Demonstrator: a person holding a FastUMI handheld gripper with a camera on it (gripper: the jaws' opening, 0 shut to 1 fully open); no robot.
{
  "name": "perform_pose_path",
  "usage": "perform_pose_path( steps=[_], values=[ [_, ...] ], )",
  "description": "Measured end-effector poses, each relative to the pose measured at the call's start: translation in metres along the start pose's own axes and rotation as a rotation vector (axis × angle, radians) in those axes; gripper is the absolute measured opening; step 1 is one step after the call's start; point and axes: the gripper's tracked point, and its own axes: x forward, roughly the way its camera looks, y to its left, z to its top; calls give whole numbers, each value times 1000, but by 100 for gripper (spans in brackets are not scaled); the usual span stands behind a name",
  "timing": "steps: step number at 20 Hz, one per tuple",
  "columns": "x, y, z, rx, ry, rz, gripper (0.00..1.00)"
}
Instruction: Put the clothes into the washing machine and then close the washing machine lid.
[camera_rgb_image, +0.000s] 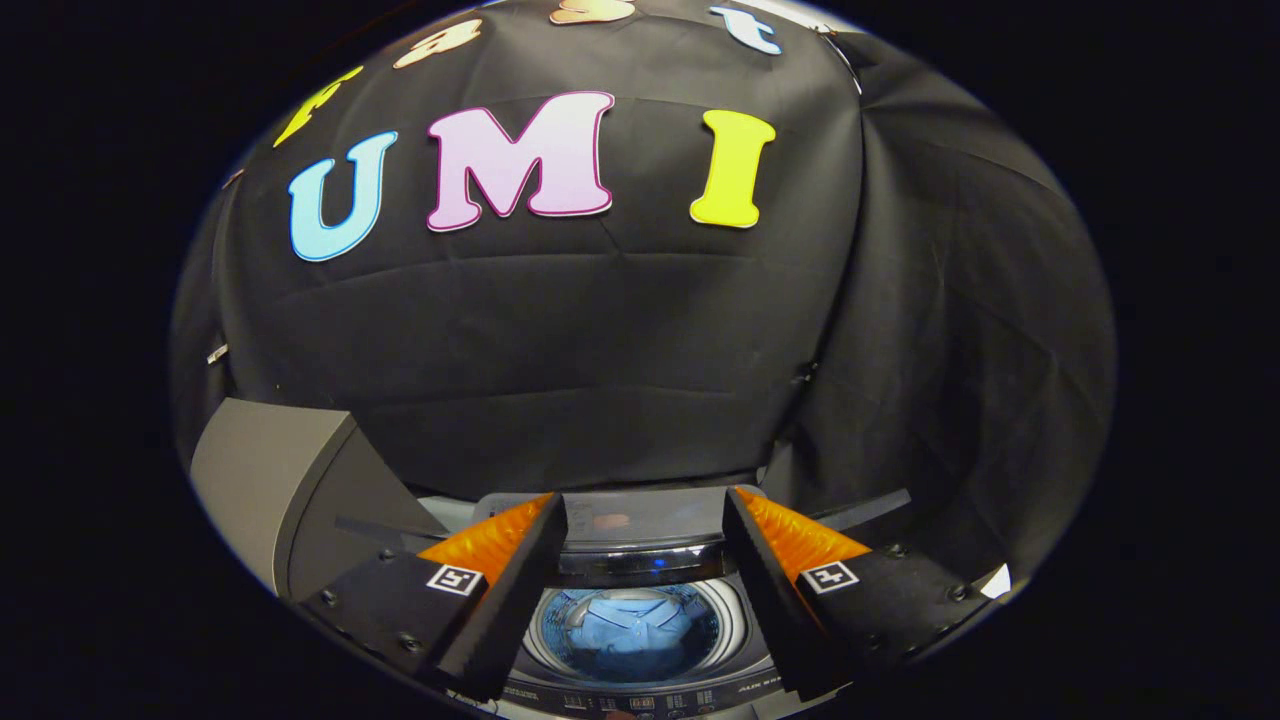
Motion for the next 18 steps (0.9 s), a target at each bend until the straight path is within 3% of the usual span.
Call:
perform_pose_path(
  steps=[12, 18],
  values=[
    [9, -17, -160, 19, 289, -22, 99],
    [5, -16, -196, 4, 357, -20, 99]
  ],
)
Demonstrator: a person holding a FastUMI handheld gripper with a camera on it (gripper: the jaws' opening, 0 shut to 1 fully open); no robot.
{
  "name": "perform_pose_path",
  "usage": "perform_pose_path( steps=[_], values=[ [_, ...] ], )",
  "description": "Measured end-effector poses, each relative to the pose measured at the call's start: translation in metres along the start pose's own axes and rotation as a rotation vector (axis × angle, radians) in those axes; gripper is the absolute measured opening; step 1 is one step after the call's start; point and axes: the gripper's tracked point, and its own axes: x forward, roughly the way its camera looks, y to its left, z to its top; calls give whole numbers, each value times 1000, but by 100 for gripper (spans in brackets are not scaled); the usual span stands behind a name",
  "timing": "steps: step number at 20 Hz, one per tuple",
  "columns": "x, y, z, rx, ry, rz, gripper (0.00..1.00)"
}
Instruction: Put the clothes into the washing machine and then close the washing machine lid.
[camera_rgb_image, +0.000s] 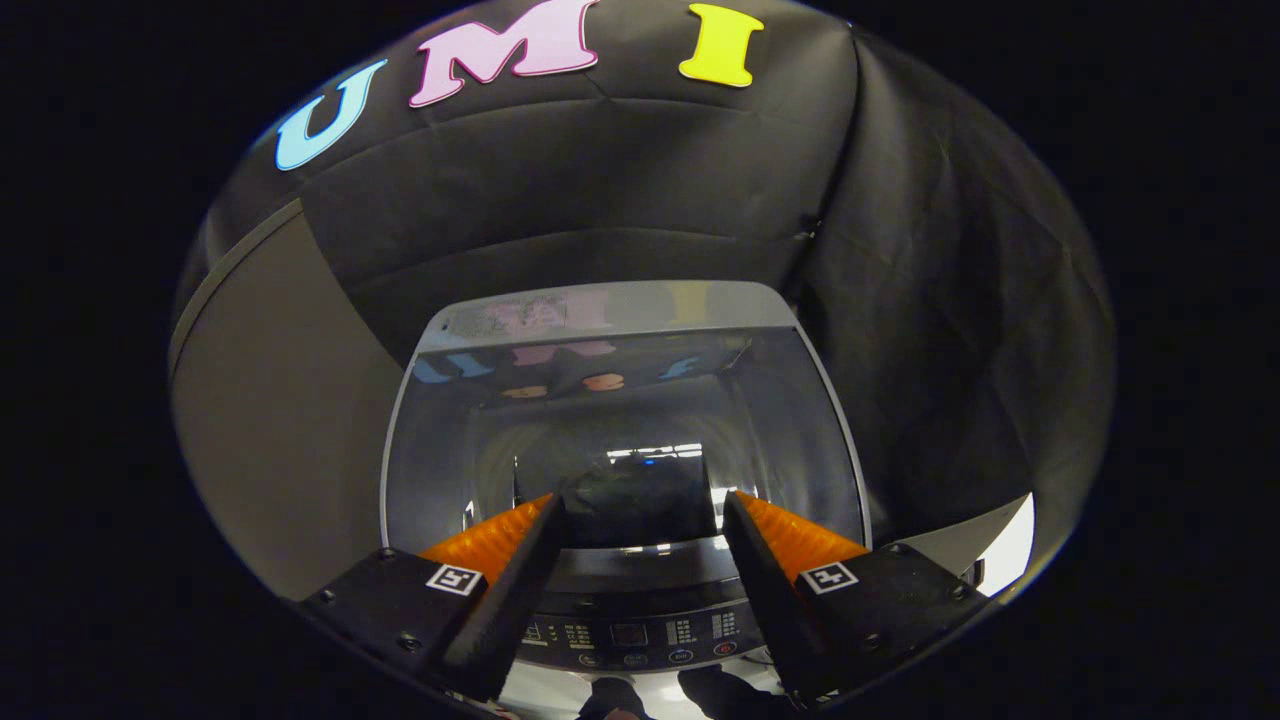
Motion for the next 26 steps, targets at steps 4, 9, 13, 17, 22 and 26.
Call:
perform_pose_path(
  steps=[4, 9, 13, 17, 22, 26],
  values=[
    [-11, 4, 14, -26, -24, 0, 99],
    [-45, 8, 59, -63, -151, 20, 99],
    [-100, 8, 107, -62, -326, 50, 99],
    [-155, 14, 161, -41, -522, 96, 99],
    [-230, 17, 211, -19, -732, 134, 99],
    [-273, 22, 229, -7, -869, 175, 98]
  ],
)
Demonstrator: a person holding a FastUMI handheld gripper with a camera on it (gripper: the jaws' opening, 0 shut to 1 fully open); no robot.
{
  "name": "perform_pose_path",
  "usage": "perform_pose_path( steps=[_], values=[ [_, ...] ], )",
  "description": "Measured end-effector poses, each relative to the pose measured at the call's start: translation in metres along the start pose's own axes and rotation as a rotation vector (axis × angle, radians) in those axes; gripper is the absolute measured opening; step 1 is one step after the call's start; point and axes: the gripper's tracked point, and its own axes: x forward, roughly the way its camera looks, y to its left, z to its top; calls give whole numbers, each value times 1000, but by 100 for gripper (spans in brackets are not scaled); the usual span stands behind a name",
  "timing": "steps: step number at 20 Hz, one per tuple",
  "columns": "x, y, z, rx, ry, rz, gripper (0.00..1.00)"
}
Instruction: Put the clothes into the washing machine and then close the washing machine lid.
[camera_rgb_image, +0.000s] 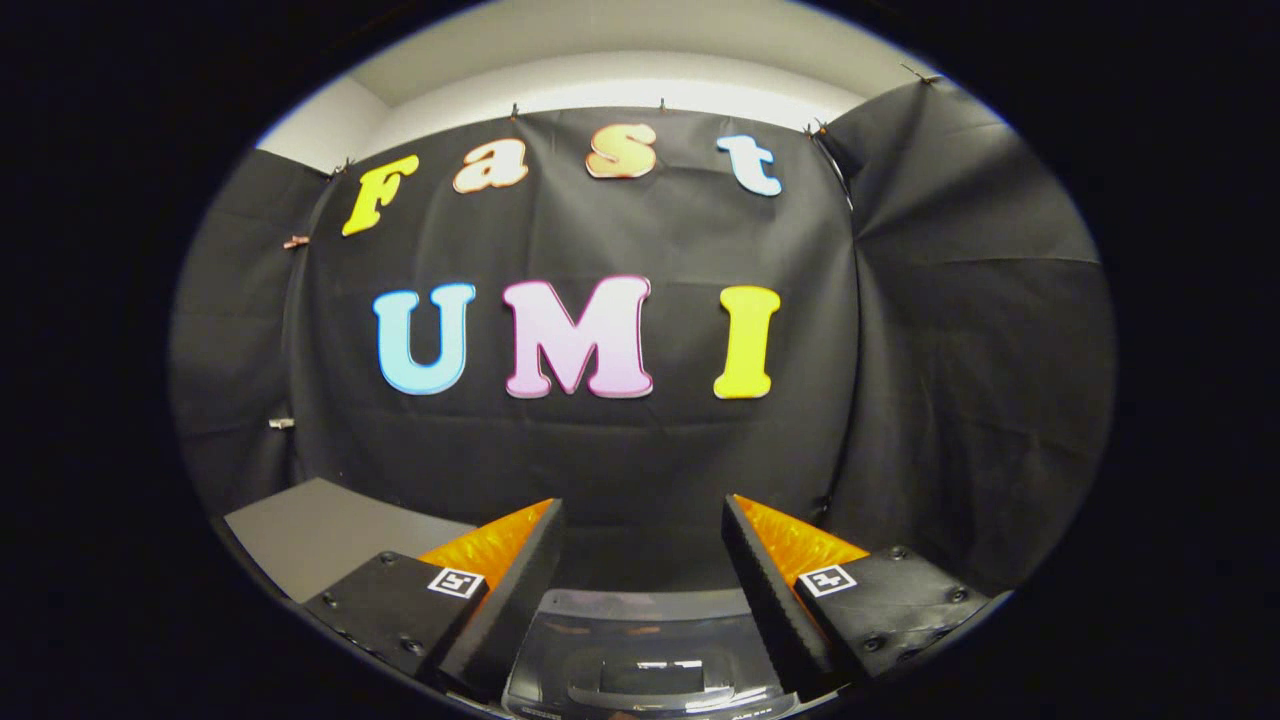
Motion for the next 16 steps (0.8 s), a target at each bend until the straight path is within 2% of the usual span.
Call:
perform_pose_path(
  steps=[6, 16],
  values=[
    [-9, 10, 17, -28, -54, 27, 98],
    [-20, 21, 25, -34, -63, 39, 98]
  ],
)
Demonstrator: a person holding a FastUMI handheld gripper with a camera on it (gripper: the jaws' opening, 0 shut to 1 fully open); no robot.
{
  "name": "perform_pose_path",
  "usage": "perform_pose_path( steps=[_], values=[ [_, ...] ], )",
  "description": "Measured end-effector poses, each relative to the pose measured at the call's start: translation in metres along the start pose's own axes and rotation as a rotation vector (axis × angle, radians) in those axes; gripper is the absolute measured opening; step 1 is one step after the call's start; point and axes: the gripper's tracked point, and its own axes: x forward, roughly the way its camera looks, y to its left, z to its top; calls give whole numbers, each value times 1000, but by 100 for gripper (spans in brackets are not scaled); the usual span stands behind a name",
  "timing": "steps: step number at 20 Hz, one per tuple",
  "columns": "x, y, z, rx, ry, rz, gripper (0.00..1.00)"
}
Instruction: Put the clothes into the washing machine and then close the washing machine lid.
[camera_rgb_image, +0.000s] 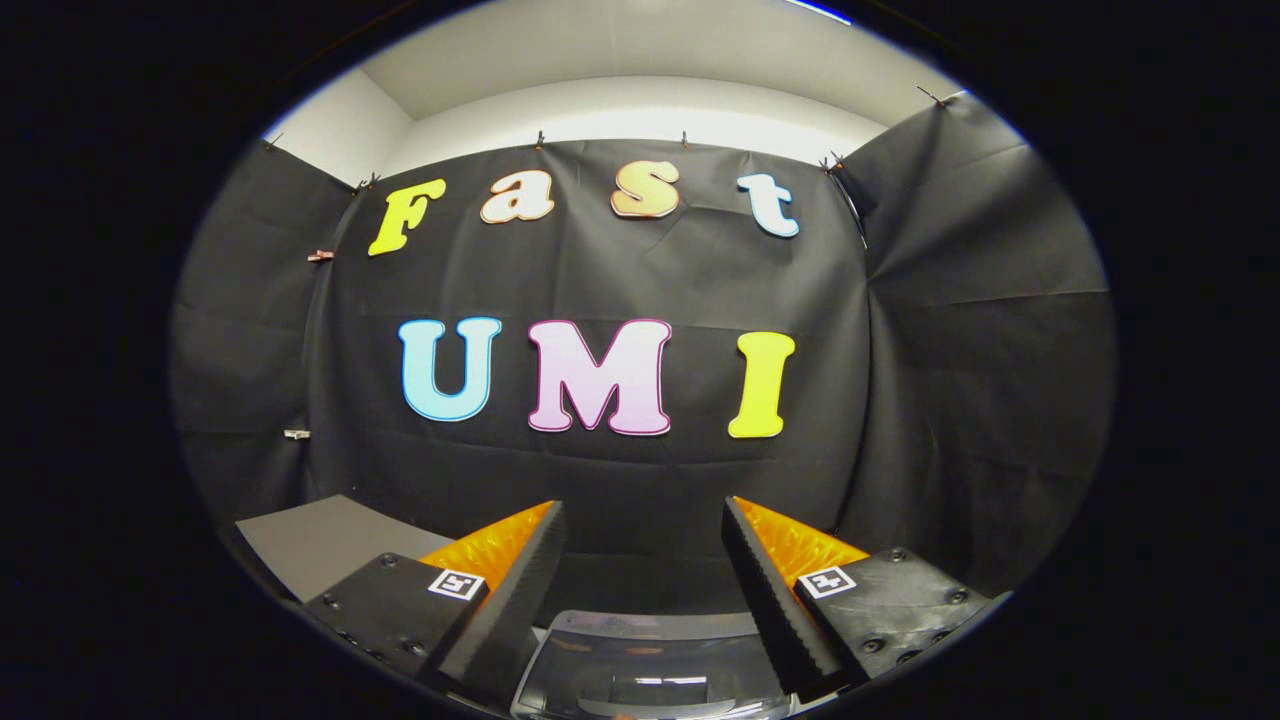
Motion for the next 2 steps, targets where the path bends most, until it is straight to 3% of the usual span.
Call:
perform_pose_path(
  steps=[2],
  values=[
    [0, 0, 0, 3, 0, 1, 98]
  ],
)
